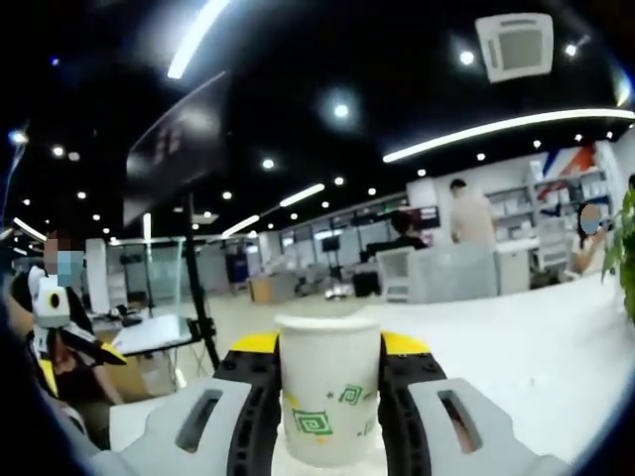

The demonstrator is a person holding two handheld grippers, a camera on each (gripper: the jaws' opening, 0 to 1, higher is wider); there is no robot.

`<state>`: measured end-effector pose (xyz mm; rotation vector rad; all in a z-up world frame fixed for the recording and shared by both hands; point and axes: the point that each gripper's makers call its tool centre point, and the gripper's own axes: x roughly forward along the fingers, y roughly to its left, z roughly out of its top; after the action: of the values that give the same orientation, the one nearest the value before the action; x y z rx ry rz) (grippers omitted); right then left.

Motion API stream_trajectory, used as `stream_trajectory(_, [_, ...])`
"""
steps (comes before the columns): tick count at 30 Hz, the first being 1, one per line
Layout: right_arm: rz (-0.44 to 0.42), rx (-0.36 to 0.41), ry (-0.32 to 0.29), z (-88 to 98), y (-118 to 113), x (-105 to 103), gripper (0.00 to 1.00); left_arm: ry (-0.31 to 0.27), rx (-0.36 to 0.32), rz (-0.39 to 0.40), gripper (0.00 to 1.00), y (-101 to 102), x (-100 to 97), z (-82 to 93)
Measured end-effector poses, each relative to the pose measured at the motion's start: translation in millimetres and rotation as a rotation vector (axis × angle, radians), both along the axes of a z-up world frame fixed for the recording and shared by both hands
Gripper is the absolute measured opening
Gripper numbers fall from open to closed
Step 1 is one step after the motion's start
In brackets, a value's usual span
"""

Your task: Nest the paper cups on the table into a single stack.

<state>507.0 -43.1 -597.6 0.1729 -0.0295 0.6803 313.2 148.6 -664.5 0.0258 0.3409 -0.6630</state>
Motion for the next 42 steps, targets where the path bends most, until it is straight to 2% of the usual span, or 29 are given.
stream_trajectory(2, [0.003,0.009,-0.001,1.5,0.8,-3.2,0.34,0.0,0.022,-0.013,0.99,-2.3,-2.0,-4.2])
stream_trajectory(7, [0.014,0.012,-0.006,2.8,6.4,-11.1,0.34,0.007,0.01,-0.018,0.99,-2.9,-2.4,-5.2])
stream_trajectory(14, [0.037,0.007,-0.023,3.7,15.0,-24.1,0.34,0.008,0.026,-0.022,0.99,1.6,-1.0,-9.8])
stream_trajectory(20, [0.048,-0.013,-0.06,7.5,22.6,-37.1,0.34,-0.023,0.045,-0.018,0.99,6.9,-1.2,-11.7])
stream_trajectory(25, [0.069,-0.009,-0.063,6.5,31.1,-46.9,0.35,-0.025,0.032,-0.022,0.99,6.7,-1.3,-9.4])
stream_trajectory(28, [0.079,-0.016,-0.069,4.5,36.2,-54.2,0.35,-0.029,0.051,-0.028,0.99,6.2,-1.9,-11.1])
stream_trajectory(32, [0.099,-0.022,-0.072,3.4,44.3,-64.5,0.35,-0.046,0.111,-0.054,0.99,3.2,-5.9,-15.6])
stream_trajectory(42, [0.11,0.011,-0.086,14.7,51.6,-83.6,0.35,-0.035,0.104,-0.043,0.99,4.0,-9.3,-17.3])
